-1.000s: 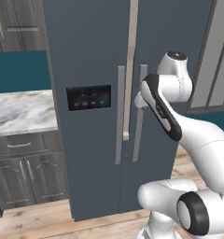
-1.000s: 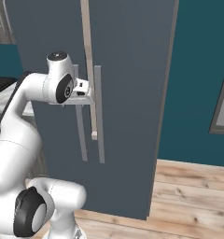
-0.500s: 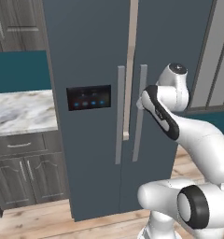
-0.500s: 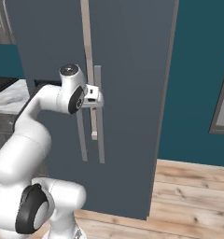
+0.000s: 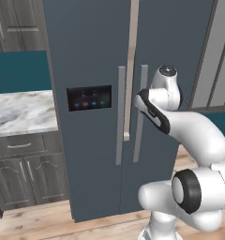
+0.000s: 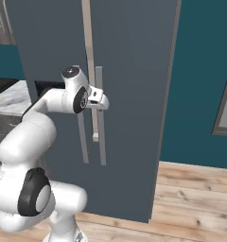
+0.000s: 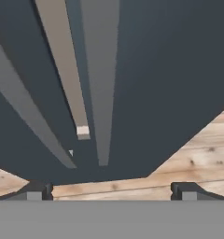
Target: Retrieve the sausage and cheese from the fridge and place them on the cutting board on the counter.
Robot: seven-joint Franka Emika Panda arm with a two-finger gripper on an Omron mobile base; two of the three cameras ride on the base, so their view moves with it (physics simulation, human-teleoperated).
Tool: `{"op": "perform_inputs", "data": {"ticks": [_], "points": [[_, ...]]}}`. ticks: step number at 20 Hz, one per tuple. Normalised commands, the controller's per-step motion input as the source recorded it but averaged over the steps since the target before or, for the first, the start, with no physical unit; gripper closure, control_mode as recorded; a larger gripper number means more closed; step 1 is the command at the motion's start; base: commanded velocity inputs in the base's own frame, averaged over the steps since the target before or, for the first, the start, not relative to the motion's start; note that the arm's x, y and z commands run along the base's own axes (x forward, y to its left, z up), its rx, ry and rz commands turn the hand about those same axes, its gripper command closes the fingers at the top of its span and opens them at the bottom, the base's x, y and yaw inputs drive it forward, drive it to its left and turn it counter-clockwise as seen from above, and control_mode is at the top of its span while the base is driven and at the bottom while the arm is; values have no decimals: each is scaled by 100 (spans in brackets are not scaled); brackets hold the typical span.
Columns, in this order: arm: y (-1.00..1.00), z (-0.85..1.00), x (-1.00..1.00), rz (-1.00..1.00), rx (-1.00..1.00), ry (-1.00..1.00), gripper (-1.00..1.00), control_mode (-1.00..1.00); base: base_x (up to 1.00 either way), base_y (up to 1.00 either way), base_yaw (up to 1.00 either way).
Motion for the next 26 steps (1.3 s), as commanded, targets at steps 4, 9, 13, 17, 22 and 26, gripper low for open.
{"op": "perform_inputs", "data": {"ticks": [4,9,13,17,22,26], "points": [[-3,-19,26,-11,5,-1,-100,-100,0,0,0],[-1,-21,21,0,3,0,-100,-100,0,0,0],[1,-27,26,6,0,-1,-100,-100,0,0,0],[1,-25,30,13,0,0,-100,-100,0,0,0],[0,-18,35,11,2,0,-100,-100,0,0,0],[0,-17,38,7,2,0,-100,-100,0,0,0]]}}
